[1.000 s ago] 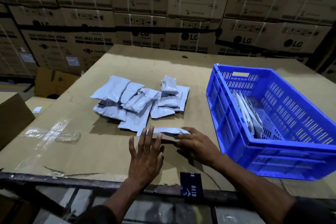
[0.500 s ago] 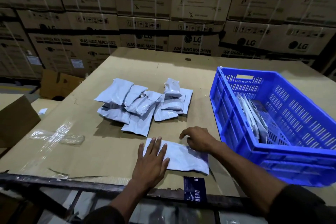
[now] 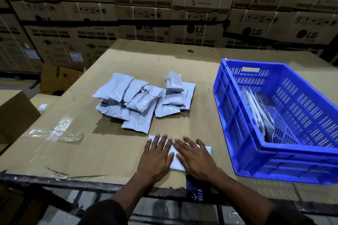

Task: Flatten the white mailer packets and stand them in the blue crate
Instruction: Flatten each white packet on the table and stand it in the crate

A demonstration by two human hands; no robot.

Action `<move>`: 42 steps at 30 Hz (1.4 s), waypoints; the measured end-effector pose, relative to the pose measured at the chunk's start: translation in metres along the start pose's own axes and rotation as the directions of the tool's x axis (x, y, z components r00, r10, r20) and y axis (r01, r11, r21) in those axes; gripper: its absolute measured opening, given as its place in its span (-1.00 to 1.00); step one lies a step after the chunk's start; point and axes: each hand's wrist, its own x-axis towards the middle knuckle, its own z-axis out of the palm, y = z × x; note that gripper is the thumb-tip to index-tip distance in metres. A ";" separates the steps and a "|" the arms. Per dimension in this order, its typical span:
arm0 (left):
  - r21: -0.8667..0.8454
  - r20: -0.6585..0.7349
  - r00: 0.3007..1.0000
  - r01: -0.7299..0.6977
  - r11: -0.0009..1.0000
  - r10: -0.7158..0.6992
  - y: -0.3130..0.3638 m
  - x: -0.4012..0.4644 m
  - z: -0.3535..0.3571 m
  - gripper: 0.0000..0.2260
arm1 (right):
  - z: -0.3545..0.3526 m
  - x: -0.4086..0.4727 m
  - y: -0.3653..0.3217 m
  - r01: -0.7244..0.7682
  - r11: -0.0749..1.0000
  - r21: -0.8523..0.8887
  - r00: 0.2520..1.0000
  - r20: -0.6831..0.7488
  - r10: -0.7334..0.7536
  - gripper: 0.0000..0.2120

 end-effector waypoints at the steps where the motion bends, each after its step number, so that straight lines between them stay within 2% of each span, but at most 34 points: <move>1: -0.006 0.011 1.000 0.000 1.000 0.000 0.000 0.000 0.001 -0.50 | 0.000 0.000 0.000 0.003 1.000 0.004 1.000 0.003 -0.003 -0.49; 12: -0.006 0.033 0.999 0.022 1.000 -0.022 0.001 -0.001 0.006 -0.48 | -0.007 0.003 0.008 0.060 0.996 0.062 0.995 0.075 -0.065 -0.45; 16: -0.007 0.040 0.997 0.063 0.998 -0.063 0.001 -0.002 0.003 -0.40 | -0.007 -0.002 0.010 0.022 0.996 0.083 0.997 0.078 -0.028 -0.46; 22: -0.012 0.027 0.995 0.097 0.995 -0.096 0.004 -0.010 0.002 -0.39 | -0.002 -0.003 0.008 0.018 0.998 0.065 0.996 0.089 -0.024 -0.49; 29: -0.030 0.067 0.992 0.107 0.994 -0.105 0.005 -0.010 0.001 -0.41 | -0.012 -0.002 0.010 0.049 0.998 0.041 0.984 0.167 -0.055 -0.38; 32: -0.034 0.063 0.990 0.127 0.991 -0.124 0.003 -0.009 -0.004 -0.37 | -0.017 -0.003 0.007 0.057 0.998 0.021 0.988 0.144 -0.060 -0.29; 42: -0.055 0.021 0.991 0.134 0.989 -0.133 0.006 -0.014 0.000 -0.36 | -0.023 -0.021 0.005 0.010 0.994 0.106 0.990 0.141 -0.025 -0.36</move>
